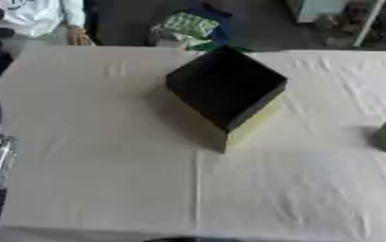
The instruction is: Pick up objects on the table and place them in the box.
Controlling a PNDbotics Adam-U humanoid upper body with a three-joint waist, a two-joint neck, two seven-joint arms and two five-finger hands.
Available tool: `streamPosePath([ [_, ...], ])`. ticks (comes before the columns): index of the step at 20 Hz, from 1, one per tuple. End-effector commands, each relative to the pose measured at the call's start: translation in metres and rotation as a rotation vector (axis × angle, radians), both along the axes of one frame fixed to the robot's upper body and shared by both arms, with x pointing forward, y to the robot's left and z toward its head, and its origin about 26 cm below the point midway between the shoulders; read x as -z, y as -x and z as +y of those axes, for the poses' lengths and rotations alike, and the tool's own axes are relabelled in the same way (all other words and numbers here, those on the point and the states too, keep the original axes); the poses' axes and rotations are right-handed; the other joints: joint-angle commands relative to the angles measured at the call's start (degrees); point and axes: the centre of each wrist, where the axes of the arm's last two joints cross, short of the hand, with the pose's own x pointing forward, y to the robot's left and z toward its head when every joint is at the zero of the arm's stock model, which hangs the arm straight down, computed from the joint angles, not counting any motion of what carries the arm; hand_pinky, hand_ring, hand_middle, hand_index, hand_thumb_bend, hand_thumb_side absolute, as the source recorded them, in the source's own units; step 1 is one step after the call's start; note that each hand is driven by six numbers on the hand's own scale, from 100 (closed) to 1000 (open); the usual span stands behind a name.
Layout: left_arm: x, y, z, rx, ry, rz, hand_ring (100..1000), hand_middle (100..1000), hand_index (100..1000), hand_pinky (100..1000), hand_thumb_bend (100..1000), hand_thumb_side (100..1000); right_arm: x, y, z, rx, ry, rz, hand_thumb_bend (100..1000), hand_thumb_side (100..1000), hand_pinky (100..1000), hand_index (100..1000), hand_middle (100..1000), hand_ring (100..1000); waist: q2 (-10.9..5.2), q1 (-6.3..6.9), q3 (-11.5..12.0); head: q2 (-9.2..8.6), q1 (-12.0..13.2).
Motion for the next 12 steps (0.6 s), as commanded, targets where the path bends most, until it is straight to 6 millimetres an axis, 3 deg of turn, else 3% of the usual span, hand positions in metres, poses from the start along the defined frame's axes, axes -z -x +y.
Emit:
streamPosePath([
  [1, -0.0066, 0.0017, 0.0027, -0.006, -0.006, -0.021, 725, 645, 779, 645, 304, 891, -0.0113, 0.0019, -0.0037, 0.003, 0.036, -0.022, 100, 1000, 727, 880, 644, 722, -0.55, -0.14, 0.0, -1.49, -1.5],
  [12, -0.0065, 0.0015, 0.002, -0.003, 0.0, -0.021, 724, 643, 778, 644, 302, 894, -0.0105, 0.0022, -0.0038, 0.01, 0.038, -0.022, 100, 1000, 727, 880, 642, 721, -0.19, -0.2, -0.1, -1.88, -2.3],
])
